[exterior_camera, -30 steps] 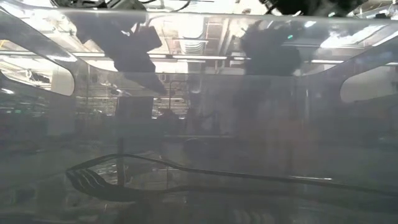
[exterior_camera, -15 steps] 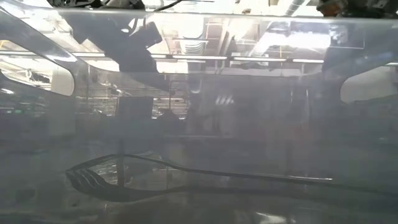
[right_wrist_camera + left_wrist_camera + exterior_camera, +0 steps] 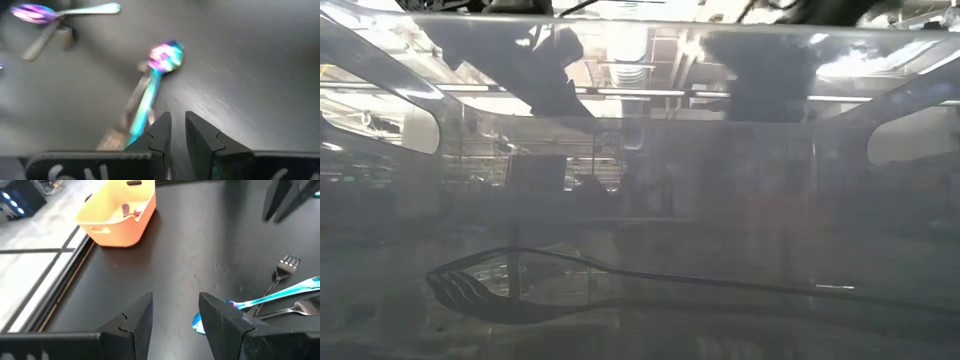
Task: Sort silverware by color (type)
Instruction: Put the blue spoon into the orange bin
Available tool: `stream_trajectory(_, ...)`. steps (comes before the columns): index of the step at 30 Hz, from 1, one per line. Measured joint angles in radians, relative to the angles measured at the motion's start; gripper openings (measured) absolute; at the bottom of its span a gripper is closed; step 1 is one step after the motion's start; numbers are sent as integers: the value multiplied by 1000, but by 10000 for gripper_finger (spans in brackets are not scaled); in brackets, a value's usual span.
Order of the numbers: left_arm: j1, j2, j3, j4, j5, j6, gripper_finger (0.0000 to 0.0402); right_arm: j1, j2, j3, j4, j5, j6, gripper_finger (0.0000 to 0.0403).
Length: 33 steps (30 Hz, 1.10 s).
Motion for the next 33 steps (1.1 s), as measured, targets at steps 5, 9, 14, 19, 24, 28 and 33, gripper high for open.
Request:
stream_trajectory(5,-7,0,0,-54,0,-19,149,-128,92,0,162,-131,-97,91)
stream_trajectory(9,-21,0,0,-88,0,-17,149,-190,192,0,291,-258,-123,93)
stream_trajectory(14,-31,0,-13,-72,0,-17,149,-205,298,42,368,-350,-150,93)
stream_trajectory(19,-35,0,-13,-82,-2,-17,149,-205,351,89,376,-366,-175,93)
stream_trajectory(24,-35,0,-13,-77,-3,-16,149,-205,376,119,358,-367,-194,93)
stream_trajectory(28,-35,0,-13,-79,-3,-16,149,-211,376,119,344,-367,-199,93)
stream_trajectory(33,-35,0,-13,-78,-3,-15,149,-222,376,120,306,-364,-225,77)
